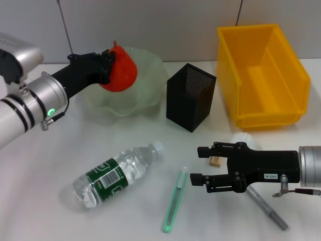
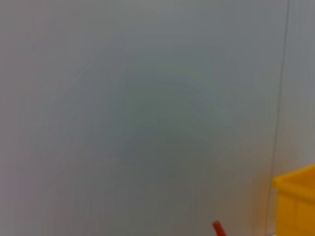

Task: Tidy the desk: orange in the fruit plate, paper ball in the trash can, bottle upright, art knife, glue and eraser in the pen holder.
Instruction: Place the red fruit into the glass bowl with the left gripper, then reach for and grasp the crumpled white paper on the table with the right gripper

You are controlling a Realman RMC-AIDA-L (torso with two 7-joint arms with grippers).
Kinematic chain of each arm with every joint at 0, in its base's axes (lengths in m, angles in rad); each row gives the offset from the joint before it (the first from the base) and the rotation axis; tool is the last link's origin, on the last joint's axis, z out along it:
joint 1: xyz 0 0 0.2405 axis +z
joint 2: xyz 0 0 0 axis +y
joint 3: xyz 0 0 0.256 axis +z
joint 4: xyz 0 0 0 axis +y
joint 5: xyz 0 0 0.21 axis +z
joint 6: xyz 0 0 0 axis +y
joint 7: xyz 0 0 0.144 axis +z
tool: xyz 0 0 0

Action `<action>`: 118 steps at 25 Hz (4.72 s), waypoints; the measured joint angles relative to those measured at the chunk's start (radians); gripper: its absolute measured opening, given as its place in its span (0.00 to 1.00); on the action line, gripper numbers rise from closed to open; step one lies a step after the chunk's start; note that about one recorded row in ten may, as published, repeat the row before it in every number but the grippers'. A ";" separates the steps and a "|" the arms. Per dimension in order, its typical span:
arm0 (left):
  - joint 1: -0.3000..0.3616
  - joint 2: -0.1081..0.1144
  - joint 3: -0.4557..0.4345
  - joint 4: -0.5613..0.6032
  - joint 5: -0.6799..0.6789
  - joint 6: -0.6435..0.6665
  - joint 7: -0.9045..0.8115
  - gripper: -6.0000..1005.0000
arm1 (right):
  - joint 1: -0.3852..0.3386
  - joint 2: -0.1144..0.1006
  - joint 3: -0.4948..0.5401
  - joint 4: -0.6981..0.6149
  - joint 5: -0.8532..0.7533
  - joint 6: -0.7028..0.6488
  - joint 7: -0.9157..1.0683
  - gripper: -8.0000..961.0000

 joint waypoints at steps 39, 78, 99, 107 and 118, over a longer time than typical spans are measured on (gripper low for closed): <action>0.227 0.087 0.003 0.207 0.452 0.728 -0.396 0.81 | 0.043 -0.010 0.000 0.000 -0.006 0.002 0.005 0.86; 0.222 0.085 -0.004 0.216 0.516 0.747 -0.338 0.81 | 0.423 -0.030 -0.171 -0.435 -0.754 -0.172 1.081 0.86; 0.218 0.081 -0.004 0.213 0.516 0.736 -0.339 0.81 | 0.415 0.001 -0.374 -0.443 -0.894 -0.024 1.155 0.86; 0.218 0.081 -0.004 0.211 0.516 0.732 -0.338 0.81 | 0.399 0.005 -0.426 -0.390 -0.889 0.071 1.149 0.86; 0.215 0.079 -0.004 0.212 0.516 0.718 -0.338 0.81 | 0.390 0.008 -0.466 -0.340 -0.885 0.169 1.140 0.86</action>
